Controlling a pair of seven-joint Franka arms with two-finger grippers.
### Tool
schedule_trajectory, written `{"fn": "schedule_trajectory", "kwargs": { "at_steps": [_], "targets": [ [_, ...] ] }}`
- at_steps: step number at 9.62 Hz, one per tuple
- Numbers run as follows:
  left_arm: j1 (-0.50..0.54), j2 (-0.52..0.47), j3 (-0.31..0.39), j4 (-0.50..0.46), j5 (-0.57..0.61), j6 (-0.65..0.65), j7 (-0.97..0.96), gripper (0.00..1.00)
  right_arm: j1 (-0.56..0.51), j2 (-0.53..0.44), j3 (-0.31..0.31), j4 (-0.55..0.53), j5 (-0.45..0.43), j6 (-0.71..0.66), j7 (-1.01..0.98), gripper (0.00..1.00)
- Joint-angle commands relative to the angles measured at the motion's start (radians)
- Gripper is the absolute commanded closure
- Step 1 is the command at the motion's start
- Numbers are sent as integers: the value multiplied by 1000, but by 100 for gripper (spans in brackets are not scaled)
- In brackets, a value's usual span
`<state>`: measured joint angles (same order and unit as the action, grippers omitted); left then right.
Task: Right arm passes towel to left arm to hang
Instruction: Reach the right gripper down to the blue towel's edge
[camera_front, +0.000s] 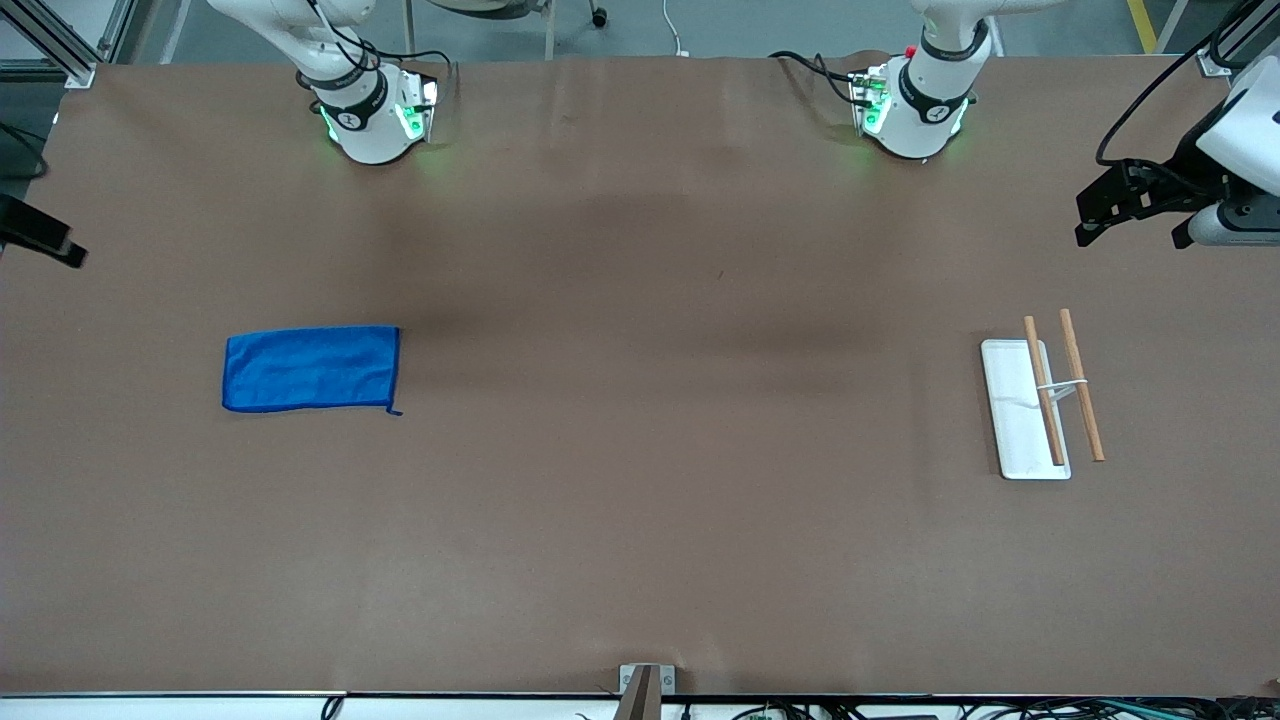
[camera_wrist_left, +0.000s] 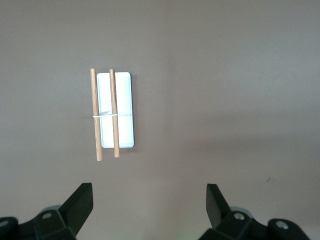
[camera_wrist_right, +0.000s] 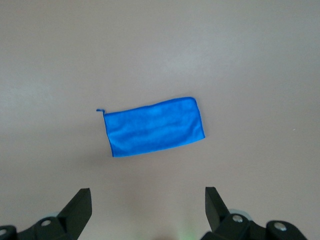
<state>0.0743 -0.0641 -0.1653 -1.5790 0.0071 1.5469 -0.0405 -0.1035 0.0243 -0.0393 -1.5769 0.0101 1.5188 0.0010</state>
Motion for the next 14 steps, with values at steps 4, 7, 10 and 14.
{"fn": "schedule_trajectory", "kwargs": {
  "at_steps": [4, 7, 10, 14],
  "targets": [
    [4, 17, -5, -13, 1, -7, 8, 0, 19, 43, 1, -513, -16, 557, -29, 0],
    [1, 17, -5, -10, -1, -5, 7, 0, 16, 210, -1, -643, -18, 887, -82, 0],
    [4, 24, -7, -10, -1, -5, 8, 0, 11, 279, -2, -742, -22, 1087, -92, 0],
    [2, 29, -5, -4, -1, -5, 13, 0, 12, 318, -2, -778, -24, 1143, -102, 1]
  ]
}}
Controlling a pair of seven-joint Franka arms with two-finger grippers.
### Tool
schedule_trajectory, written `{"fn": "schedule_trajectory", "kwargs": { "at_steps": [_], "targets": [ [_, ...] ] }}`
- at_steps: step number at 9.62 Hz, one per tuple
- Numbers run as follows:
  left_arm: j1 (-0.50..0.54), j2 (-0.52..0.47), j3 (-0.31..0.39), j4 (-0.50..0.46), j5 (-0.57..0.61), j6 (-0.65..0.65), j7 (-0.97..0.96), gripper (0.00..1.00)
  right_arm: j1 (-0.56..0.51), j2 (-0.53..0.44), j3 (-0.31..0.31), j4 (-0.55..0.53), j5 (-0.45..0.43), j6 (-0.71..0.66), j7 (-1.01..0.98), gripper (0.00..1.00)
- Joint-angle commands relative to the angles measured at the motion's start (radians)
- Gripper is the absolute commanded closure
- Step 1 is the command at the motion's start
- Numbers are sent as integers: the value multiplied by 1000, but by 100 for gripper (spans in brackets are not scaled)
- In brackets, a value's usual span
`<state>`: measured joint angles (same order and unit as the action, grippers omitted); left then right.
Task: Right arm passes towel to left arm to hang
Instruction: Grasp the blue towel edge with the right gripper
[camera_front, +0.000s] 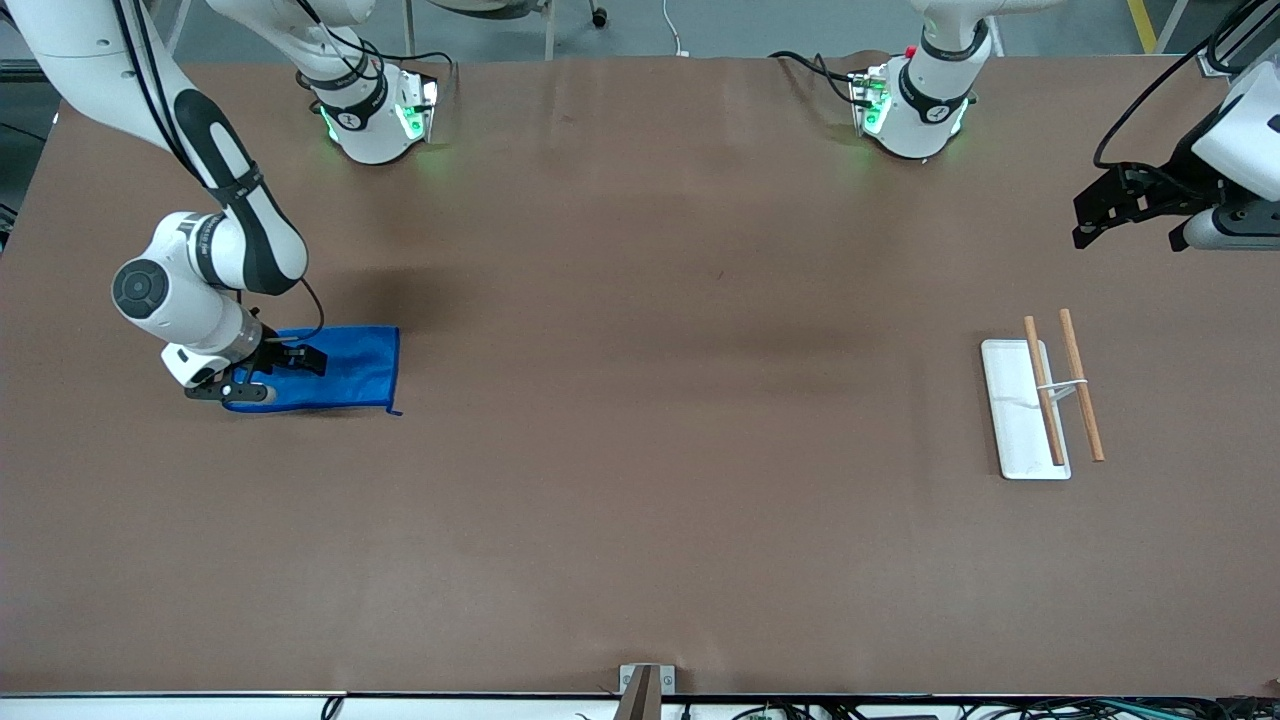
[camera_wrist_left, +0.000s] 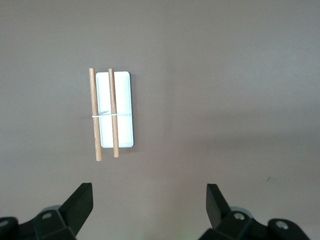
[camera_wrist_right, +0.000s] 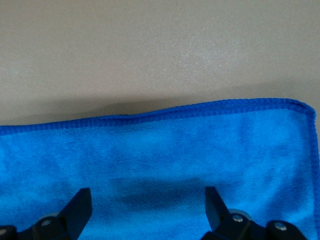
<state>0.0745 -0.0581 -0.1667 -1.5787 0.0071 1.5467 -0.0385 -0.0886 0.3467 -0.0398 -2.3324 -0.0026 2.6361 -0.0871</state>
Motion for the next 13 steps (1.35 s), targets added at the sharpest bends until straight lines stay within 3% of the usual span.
{"fn": "schedule_trajectory", "kwargs": {
  "at_steps": [1, 3, 5, 6, 7, 8, 10, 13],
  "targets": [
    [5, 23, -5, -6, -2, -5, 14, 0, -8, -3, -2, -22, -10, 28, -29, 1],
    [5, 23, -4, -6, -2, -5, 17, 0, -8, 14, -2, -28, -10, 50, -29, 9],
    [5, 23, -5, -7, -2, -7, 19, 0, -7, 31, 0, -36, -10, 76, -31, 31],
    [2, 21, -4, -6, 1, -7, 19, 0, -4, 28, 0, -35, -10, 65, -46, 68],
    [5, 23, -5, -9, -4, -4, 19, 0, -7, 26, 0, -30, -10, 42, -42, 94],
    [-1, 24, -5, -7, -31, -1, 19, 0, -7, 12, 1, -22, -7, -12, -37, 100],
    [-4, 43, -7, -26, -62, 22, 17, 0, -2, -29, 1, 63, 3, -190, -37, 100],
    [60, 98, -2, -72, -198, 76, 19, 0, 24, -58, 3, 316, 4, -582, -7, 100]
  ]
}}
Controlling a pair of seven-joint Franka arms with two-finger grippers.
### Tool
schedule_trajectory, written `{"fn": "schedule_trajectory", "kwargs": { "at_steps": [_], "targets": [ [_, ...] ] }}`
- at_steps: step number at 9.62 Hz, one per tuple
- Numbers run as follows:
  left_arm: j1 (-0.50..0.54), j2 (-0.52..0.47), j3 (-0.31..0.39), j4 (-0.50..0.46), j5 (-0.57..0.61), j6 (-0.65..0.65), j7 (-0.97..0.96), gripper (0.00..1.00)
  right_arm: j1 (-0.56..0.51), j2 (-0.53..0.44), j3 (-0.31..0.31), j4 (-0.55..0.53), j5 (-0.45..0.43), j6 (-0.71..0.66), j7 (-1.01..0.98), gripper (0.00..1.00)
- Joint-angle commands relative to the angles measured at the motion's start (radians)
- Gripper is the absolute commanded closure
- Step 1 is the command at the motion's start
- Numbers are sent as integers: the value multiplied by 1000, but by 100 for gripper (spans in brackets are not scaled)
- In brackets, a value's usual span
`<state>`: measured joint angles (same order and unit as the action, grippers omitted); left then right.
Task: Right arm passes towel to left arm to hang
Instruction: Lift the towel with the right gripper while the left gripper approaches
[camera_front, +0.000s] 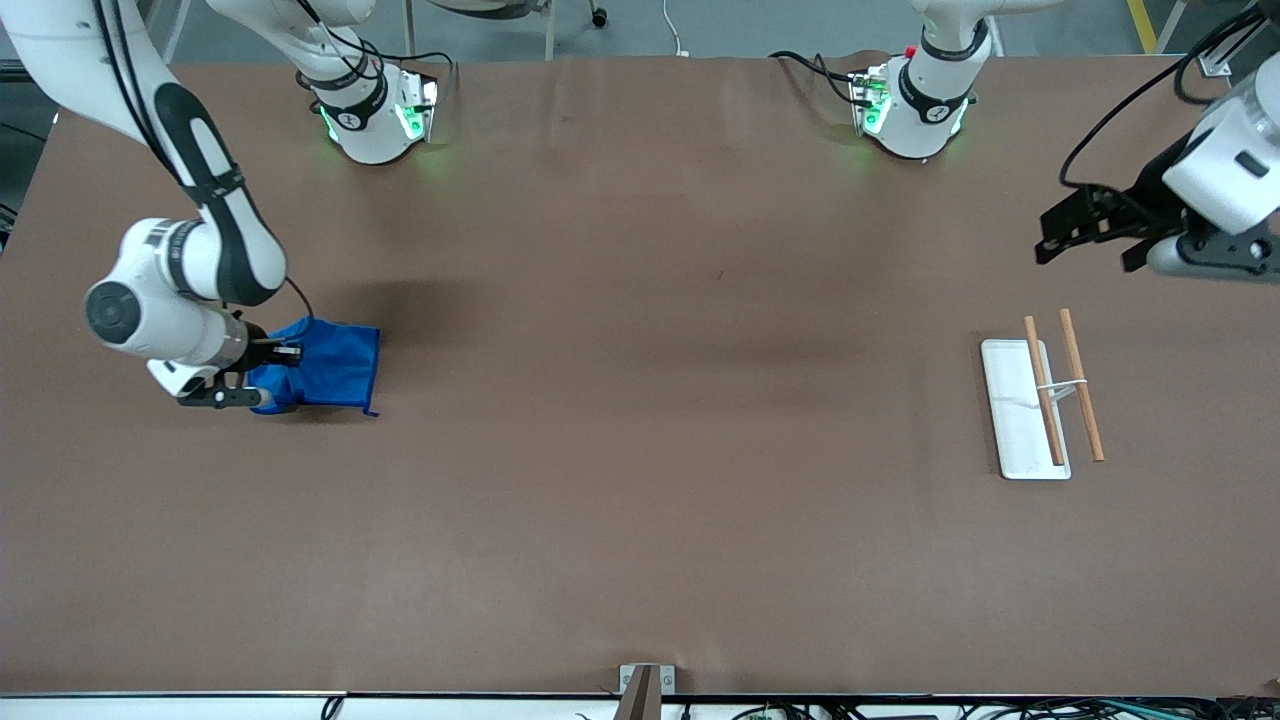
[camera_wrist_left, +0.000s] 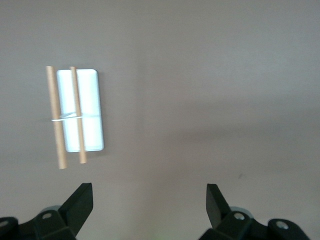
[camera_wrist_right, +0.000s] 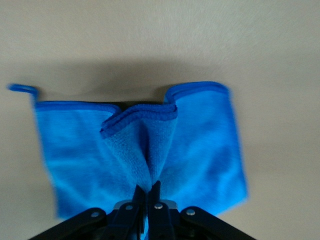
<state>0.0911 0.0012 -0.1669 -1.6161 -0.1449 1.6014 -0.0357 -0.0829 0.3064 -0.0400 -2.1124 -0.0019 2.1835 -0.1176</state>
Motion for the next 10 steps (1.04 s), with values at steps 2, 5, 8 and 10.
{"fn": "schedule_trajectory", "kwargs": {
  "at_steps": [2, 5, 8, 10],
  "targets": [
    [100, 101, -2, -45, -181, 25, 99, 0, 70, -20, 5, 249, 5, -307, 50, 100],
    [167, 203, -2, -152, -586, 90, 369, 0, 114, -13, 66, 339, 148, -361, 58, 100],
    [144, 285, -17, -246, -888, 88, 584, 0, 204, -10, 69, 345, 527, -265, 58, 100],
    [142, 354, -77, -309, -1114, 78, 748, 0, 282, -3, 69, 341, 756, -168, 58, 100]
  ]
}}
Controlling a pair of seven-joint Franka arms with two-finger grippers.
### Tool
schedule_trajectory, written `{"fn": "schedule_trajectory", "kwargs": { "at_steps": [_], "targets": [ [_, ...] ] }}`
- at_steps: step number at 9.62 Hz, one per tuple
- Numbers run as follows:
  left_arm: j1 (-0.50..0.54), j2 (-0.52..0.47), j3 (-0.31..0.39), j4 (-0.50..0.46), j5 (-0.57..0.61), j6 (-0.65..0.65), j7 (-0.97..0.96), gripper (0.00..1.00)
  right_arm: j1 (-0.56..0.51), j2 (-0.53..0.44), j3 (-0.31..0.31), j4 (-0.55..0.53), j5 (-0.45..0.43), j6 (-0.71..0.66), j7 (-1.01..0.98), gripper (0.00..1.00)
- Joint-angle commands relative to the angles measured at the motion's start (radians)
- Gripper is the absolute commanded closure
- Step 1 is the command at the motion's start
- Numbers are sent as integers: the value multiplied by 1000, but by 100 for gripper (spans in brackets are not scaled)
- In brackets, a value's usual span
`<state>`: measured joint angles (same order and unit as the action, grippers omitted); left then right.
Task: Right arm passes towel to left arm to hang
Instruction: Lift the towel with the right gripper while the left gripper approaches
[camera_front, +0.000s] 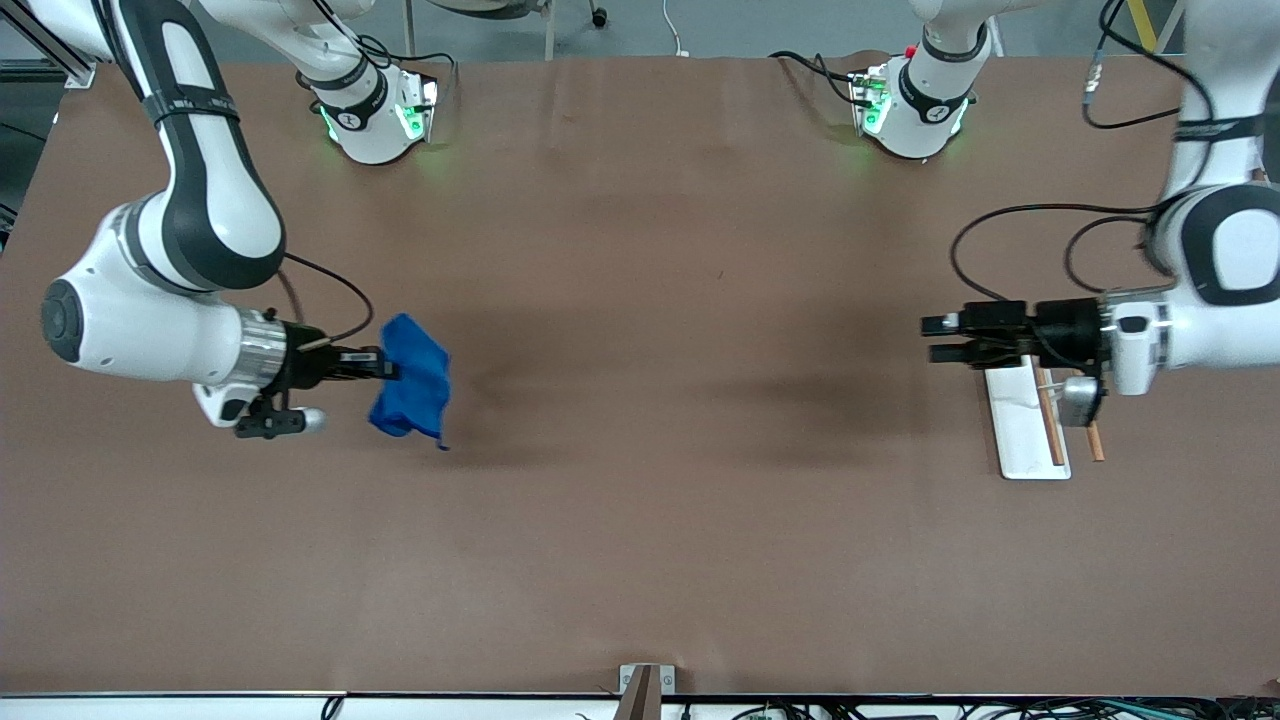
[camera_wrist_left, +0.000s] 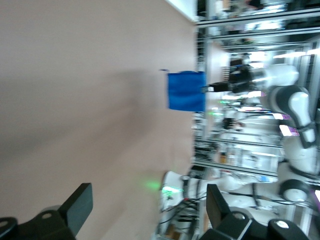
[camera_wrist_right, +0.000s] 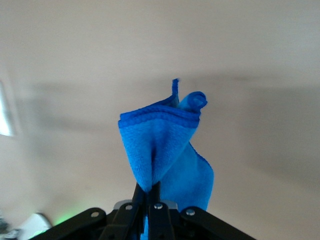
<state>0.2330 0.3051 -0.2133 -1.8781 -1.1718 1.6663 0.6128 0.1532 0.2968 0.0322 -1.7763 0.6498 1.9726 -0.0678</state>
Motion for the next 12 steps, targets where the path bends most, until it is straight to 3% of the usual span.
{"fn": "schedule_trajectory", "kwargs": {
  "at_steps": [1, 5, 9, 12],
  "targets": [
    [2, 102, -78, -46, -174, -11, 120, 0, 89, 10, -3, 3, 204, 92, 8, 100],
    [-9, 273, -208, -9, -385, -13, 263, 2, 207, 13, -3, 6, 651, 155, 8, 100],
    [-79, 420, -251, 68, -517, -11, 292, 14, 350, 13, -2, 43, 946, 294, 6, 100],
    [-110, 456, -250, 74, -562, -10, 292, 21, 388, 16, -2, 74, 1054, 347, 6, 100]
  ]
}}
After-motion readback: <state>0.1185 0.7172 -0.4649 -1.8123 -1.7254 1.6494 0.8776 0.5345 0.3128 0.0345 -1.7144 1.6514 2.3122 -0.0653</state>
